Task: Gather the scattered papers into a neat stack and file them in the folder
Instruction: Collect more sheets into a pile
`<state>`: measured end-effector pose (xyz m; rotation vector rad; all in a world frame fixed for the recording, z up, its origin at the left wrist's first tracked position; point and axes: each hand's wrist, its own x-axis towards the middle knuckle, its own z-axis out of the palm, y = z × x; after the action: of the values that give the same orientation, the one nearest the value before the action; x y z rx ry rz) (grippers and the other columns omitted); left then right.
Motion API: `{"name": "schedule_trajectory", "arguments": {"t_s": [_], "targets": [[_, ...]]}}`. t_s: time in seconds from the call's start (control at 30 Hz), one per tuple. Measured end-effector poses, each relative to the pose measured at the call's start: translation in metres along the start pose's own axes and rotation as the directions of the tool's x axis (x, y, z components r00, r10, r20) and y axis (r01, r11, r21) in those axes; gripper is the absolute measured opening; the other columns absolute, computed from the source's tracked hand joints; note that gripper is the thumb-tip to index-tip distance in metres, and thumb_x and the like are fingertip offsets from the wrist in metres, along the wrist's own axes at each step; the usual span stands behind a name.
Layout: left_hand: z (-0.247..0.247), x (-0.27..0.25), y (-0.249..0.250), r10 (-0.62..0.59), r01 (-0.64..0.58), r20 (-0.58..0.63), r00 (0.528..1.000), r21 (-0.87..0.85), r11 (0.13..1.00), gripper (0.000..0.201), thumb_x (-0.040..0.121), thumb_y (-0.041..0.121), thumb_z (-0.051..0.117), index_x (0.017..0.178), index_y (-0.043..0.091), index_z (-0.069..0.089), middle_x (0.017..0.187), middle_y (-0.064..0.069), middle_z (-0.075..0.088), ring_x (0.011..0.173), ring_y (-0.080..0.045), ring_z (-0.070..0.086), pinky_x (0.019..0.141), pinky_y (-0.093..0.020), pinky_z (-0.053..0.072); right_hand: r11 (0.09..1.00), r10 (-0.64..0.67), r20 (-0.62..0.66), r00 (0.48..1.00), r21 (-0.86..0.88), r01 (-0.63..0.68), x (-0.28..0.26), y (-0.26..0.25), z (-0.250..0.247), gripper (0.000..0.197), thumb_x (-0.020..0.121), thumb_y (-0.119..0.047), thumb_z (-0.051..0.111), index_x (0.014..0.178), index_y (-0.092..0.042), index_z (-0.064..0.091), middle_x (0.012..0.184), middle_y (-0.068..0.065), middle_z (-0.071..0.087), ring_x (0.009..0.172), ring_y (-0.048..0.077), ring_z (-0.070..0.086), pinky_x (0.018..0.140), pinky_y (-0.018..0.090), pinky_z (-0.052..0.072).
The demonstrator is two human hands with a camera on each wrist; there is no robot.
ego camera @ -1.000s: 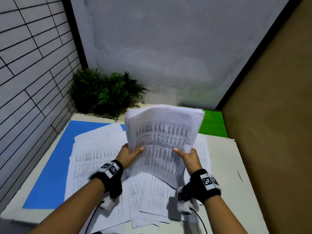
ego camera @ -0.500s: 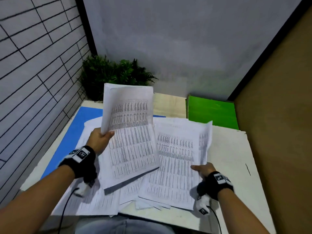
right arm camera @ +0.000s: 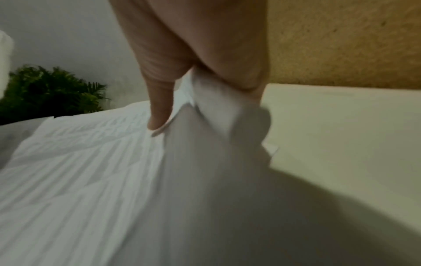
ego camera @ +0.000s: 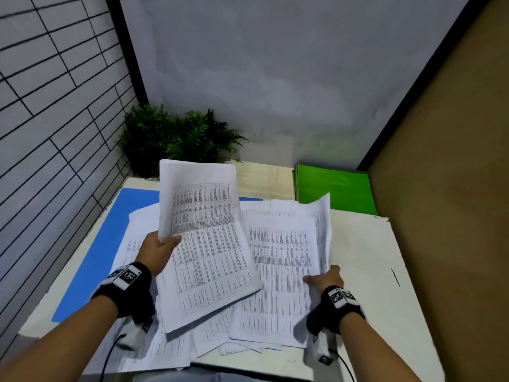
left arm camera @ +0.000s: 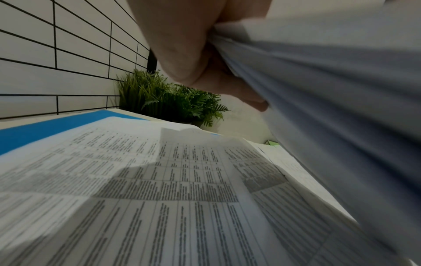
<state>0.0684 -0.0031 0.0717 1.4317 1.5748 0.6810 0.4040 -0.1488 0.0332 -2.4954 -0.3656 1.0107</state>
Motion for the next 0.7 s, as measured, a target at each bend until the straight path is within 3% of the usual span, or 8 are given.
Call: {"name": "schedule_trajectory", "arguments": {"t_s": [0.1, 0.2, 0.33, 0.43, 0.53, 0.6, 0.63, 0.7], "targets": [[-0.003, 0.002, -0.001, 0.006, -0.006, -0.005, 1.0, -0.007, 1.0, 0.021, 0.088, 0.019, 0.058, 0.075, 0.003, 0.051, 0.06, -0.008, 0.041, 0.053, -0.019, 0.036, 0.052, -0.027, 0.029, 0.998, 0.02, 0.031, 0.999, 0.057, -0.022, -0.001, 0.002, 0.007, 0.074, 0.077, -0.011, 0.07, 0.137, 0.005, 0.029, 0.135, 0.025, 0.047, 0.122, 0.037, 0.049, 0.097, 0.039, 0.042], [-0.008, 0.004, -0.004, 0.003, -0.003, -0.008, 1.0, -0.014, 1.0, 0.021, 0.088, 0.021, 0.058, 0.084, 0.0, 0.057, 0.068, -0.011, 0.048, 0.061, -0.021, 0.044, 0.054, -0.027, 0.033, 0.997, -0.035, 0.042, 0.998, 0.073, 0.032, -0.001, 0.001, -0.001, 0.056, 0.078, -0.009, 0.068, 0.126, 0.008, 0.045, 0.124, 0.027, 0.056, 0.113, 0.037, 0.055, 0.097, 0.039, 0.045], [-0.008, 0.001, -0.006, 0.007, -0.007, -0.025, 1.0, -0.019, 1.0, 0.02, 0.087, 0.019, 0.058, 0.077, 0.003, 0.054, 0.057, -0.005, 0.043, 0.054, -0.02, 0.039, 0.052, -0.026, 0.031, 0.993, -0.106, 0.059, 0.993, 0.059, 0.102, 0.002, 0.002, -0.008, 0.043, 0.076, -0.007, 0.068, 0.113, 0.009, 0.053, 0.108, 0.026, 0.064, 0.099, 0.036, 0.062, 0.087, 0.039, 0.05], [-0.004, -0.002, -0.006, 0.008, -0.009, -0.03, 1.0, -0.036, 0.999, 0.019, 0.088, 0.016, 0.058, 0.075, 0.003, 0.051, 0.055, -0.003, 0.04, 0.051, -0.018, 0.037, 0.051, -0.025, 0.03, 0.991, -0.136, 0.049, 0.989, 0.005, 0.136, 0.0, 0.0, -0.006, 0.025, 0.074, -0.002, 0.064, 0.098, 0.002, 0.058, 0.093, 0.02, 0.064, 0.082, 0.029, 0.059, 0.071, 0.03, 0.047], [-0.002, -0.003, -0.008, 0.001, -0.003, -0.024, 1.0, -0.05, 0.999, 0.017, 0.088, 0.016, 0.058, 0.081, 0.001, 0.054, 0.063, -0.009, 0.048, 0.057, -0.02, 0.043, 0.054, -0.026, 0.032, 0.986, -0.157, -0.013, 0.987, -0.06, 0.156, 0.0, 0.0, 0.0, 0.017, 0.076, -0.001, 0.059, 0.091, -0.002, 0.052, 0.102, 0.022, 0.064, 0.078, 0.025, 0.052, 0.069, 0.026, 0.042], [-0.003, -0.003, -0.008, 0.006, -0.008, -0.025, 1.0, -0.062, 0.998, 0.016, 0.087, 0.017, 0.058, 0.091, 0.001, 0.057, 0.078, -0.014, 0.056, 0.071, -0.024, 0.051, 0.064, -0.031, 0.038, 0.989, -0.136, -0.001, 0.991, -0.064, 0.136, -0.001, 0.0, 0.006, 0.029, 0.076, -0.007, 0.062, 0.101, 0.001, 0.051, 0.113, 0.023, 0.062, 0.088, 0.029, 0.057, 0.075, 0.028, 0.047], [-0.002, -0.003, -0.007, 0.009, -0.01, -0.025, 1.0, -0.068, 0.998, 0.015, 0.087, 0.016, 0.058, 0.094, 0.003, 0.058, 0.084, -0.015, 0.058, 0.076, -0.025, 0.053, 0.069, -0.032, 0.039, 0.993, -0.101, 0.027, 0.995, -0.062, 0.102, 0.0, 0.0, 0.01, 0.045, 0.076, -0.012, 0.065, 0.116, 0.001, 0.049, 0.121, 0.023, 0.058, 0.099, 0.031, 0.058, 0.082, 0.03, 0.048], [-0.002, -0.004, -0.005, 0.016, -0.018, -0.021, 1.0, -0.078, 0.997, 0.016, 0.087, 0.015, 0.058, 0.099, 0.004, 0.058, 0.09, -0.016, 0.06, 0.082, -0.027, 0.055, 0.075, -0.033, 0.04, 0.998, -0.021, 0.097, 0.995, -0.064, 0.027, -0.003, 0.004, 0.016, 0.073, 0.077, -0.02, 0.068, 0.136, 0.001, 0.032, 0.132, 0.022, 0.051, 0.113, 0.032, 0.054, 0.09, 0.033, 0.046]]}}
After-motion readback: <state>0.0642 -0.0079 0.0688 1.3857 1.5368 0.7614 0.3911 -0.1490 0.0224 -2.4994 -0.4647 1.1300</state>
